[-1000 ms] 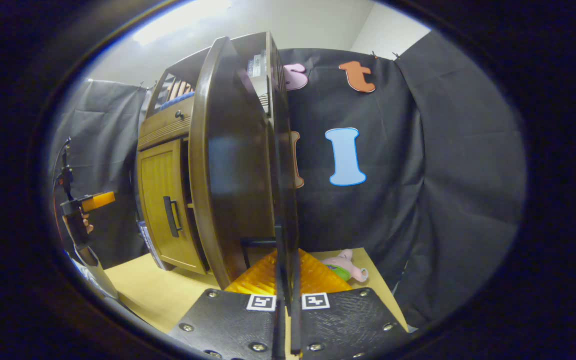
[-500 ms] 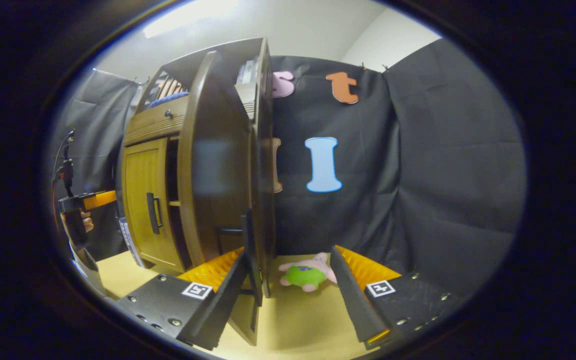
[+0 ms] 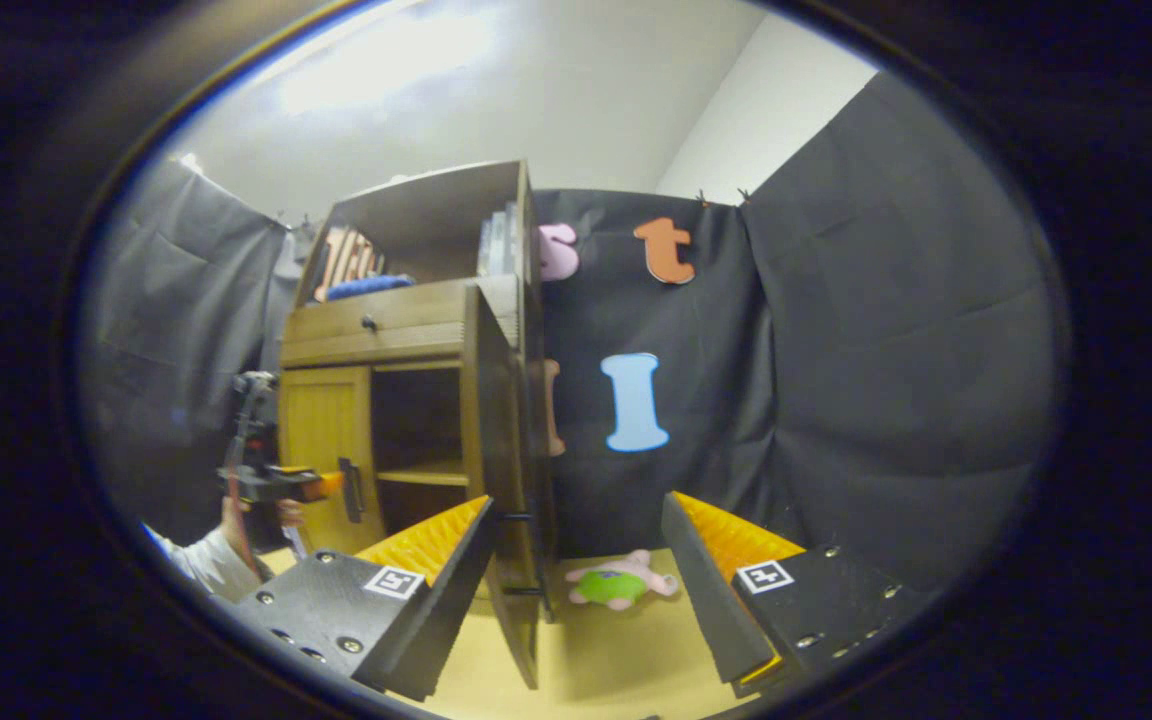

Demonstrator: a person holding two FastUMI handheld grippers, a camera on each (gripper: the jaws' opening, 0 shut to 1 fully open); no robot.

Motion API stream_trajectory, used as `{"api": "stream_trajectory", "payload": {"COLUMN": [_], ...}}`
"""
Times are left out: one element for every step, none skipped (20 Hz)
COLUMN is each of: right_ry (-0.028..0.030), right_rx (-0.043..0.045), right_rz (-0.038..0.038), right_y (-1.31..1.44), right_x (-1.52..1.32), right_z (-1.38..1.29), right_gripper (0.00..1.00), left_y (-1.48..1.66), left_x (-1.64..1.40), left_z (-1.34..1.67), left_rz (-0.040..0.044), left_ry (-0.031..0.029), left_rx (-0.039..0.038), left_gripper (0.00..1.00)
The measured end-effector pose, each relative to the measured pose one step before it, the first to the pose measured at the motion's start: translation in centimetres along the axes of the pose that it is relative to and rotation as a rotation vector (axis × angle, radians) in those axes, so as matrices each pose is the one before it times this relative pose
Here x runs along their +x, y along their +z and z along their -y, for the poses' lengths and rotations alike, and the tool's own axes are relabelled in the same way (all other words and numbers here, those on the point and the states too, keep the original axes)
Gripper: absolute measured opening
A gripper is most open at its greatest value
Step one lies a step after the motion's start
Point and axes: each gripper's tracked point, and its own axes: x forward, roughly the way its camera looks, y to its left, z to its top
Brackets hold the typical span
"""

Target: Open the right door of the double-door shoe cabinet with the right hand, and open the left door with the left hand.

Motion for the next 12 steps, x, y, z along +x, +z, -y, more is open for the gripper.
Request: {"api": "stream_trajectory", "payload": {"right_ry": [-0.00417, 0.00456, 0.0082, 0.01751, 0.01859, 0.02366, 0.0189, 0.00529, -0.00278, -0.00384, -0.01003, -0.0116], "right_rx": [-0.02528, -0.02248, -0.01851, -0.01383, -0.00505, -0.00171, 0.00196, -0.00055, -0.00074, 0.00205, 0.00664, 0.01106], "right_rz": [-0.00867, -0.00954, -0.00132, 0.00401, 0.00385, 0.00787, 0.0102, 0.00805, 0.00193, -0.0013, -0.00066, -0.00091], "right_y": [-0.044, -0.159, 0.172, 0.384, 0.347, 0.397, 0.589, 0.549, 0.39, 0.176, 0.421, 0.342], "right_x": [-0.191, -0.317, -0.234, -0.314, -0.246, -0.112, -0.135, -0.108, -0.088, -0.174, -0.042, -0.106], "right_z": [-0.151, -0.521, -0.738, -1.024, -0.952, -0.901, -0.823, -0.279, -0.195, -0.192, -0.016, -0.024], "right_gripper": [0.98, 0.98, 0.98, 0.98, 0.98, 0.98, 0.95, 0.94, 0.94, 0.98, 0.94, 0.98], "left_y": [0.342, 0.702, 0.358, -1.058, -0.062, 1.051, -0.235, -0.484, 0.287, -0.176, -0.119, -0.121], "left_x": [0.803, 0.936, 1.051, 0.386, -0.447, 0.519, 0.134, -0.243, 0.138, -0.103, -0.025, -0.241], "left_z": [0.546, 0.265, -0.072, 0.188, 0.263, 0.755, -0.188, -0.182, -0.049, 0.155, -0.045, 0.067], "left_rz": [0.02182, 0.04467, 0.02574, -0.04194, -0.00309, 0.03447, -0.00519, -0.00928, 0.00817, -0.01212, -0.01185, -0.00759], "left_ry": [-0.01383, 0.00056, 0.00728, 0.00323, 0.00036, -0.03063, 0.01467, -0.00695, -0.00638, -0.00768, -0.00942, -0.01257], "left_rx": [0.00031, -0.01191, -0.00999, -0.00151, -0.00405, -0.01053, 0.01609, 0.02443, 0.0241, 0.01278, 0.00918, 0.0033], "left_gripper": [0.8, 0.8, 0.77, 0.77, 0.67, 0.68, 0.51, 0.34, 0.34, 0.34, 0.32, 0.34]}}
